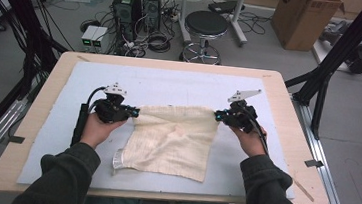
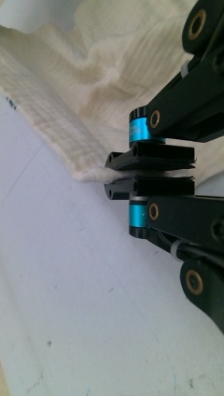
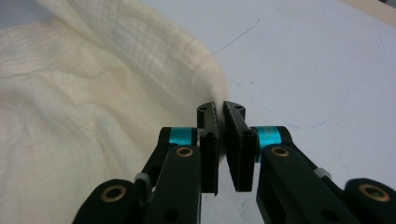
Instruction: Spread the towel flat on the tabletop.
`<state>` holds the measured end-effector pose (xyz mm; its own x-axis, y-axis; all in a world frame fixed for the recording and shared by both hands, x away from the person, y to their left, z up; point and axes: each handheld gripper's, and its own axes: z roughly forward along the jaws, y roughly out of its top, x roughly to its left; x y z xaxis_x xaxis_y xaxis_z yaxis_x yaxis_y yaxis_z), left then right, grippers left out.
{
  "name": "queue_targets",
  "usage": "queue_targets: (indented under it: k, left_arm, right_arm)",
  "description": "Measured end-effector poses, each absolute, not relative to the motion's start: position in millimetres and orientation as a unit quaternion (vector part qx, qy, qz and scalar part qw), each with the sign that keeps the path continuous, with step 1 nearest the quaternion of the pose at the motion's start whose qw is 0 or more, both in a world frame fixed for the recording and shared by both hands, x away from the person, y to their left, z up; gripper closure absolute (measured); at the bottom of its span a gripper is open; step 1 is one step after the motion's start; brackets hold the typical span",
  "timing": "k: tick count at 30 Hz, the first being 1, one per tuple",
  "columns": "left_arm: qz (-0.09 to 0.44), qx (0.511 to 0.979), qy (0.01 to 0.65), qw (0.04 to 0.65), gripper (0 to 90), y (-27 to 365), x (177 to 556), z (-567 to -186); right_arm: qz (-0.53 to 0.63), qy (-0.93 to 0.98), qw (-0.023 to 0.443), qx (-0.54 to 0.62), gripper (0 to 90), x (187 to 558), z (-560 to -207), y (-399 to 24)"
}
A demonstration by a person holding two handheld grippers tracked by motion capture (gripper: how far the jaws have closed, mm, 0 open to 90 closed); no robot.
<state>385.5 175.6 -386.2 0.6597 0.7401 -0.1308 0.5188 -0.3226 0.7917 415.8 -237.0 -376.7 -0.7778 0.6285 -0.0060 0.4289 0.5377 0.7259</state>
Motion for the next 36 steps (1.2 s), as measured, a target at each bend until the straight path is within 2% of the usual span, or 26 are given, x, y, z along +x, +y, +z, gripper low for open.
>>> queue_targets:
  k: [3, 5, 6, 7, 8, 9, 11, 15, 21, 27, 29, 36]
  left_arm:
    - [0.155, 0.779, 0.424, 0.435, 85.5, 177.1, 406.0, -387.1]
    - [0.187, 0.754, 0.449, 0.442, 84.7, 175.1, 431.4, -382.9]
    - [0.233, 0.746, 0.468, 0.412, 79.4, 171.0, 446.6, -381.0]
    - [0.242, 0.742, 0.483, 0.396, 64.3, 169.4, 454.7, -380.8]
    - [0.228, 0.738, 0.497, 0.395, 55.7, 171.1, 462.6, -380.5]
    - [0.224, 0.735, 0.497, 0.402, 54.2, 173.4, 463.6, -380.8]
    - [0.226, 0.740, 0.487, 0.405, 54.3, 178.0, 461.2, -383.3]
    - [0.209, 0.744, 0.482, 0.413, 52.6, 189.5, 450.8, -393.5]
    - [0.185, 0.758, 0.441, 0.445, 48.6, 196.7, 415.9, -400.8]
    - [0.173, 0.774, 0.397, 0.461, 45.1, 197.7, 372.0, -402.9]
    - [0.171, 0.781, 0.384, 0.461, 44.9, 195.6, 357.7, -402.9]
    - [0.155, 0.808, 0.336, 0.459, 42.9, 187.8, 314.0, -410.4]
  right_arm:
    - [0.365, 0.868, 0.138, 0.306, 85.1, 432.5, -371.4, -234.7]
    - [0.353, 0.868, 0.155, 0.314, 84.7, 457.0, -363.7, -230.2]
    - [0.344, 0.865, 0.165, 0.327, 79.3, 474.5, -357.7, -227.3]
    - [0.328, 0.851, 0.195, 0.360, 65.4, 494.0, -349.2, -223.4]
    - [0.322, 0.844, 0.205, 0.377, 63.1, 503.5, -344.6, -222.2]
    - [0.337, 0.834, 0.194, 0.393, 60.4, 512.7, -338.6, -222.1]
    - [0.358, 0.828, 0.195, 0.385, 60.4, 513.7, -336.0, -220.3]
    - [0.334, 0.847, 0.200, 0.362, 60.2, 499.0, -349.9, -218.2]
    - [0.358, 0.849, 0.170, 0.350, 59.7, 455.3, -375.3, -228.8]
    - [0.370, 0.858, 0.137, 0.330, 55.7, 411.4, -380.1, -234.7]
    - [0.395, 0.850, 0.152, 0.315, 57.0, 394.9, -378.8, -238.2]
    - [0.420, 0.847, 0.132, 0.300, 56.0, 350.3, -391.0, -253.0]
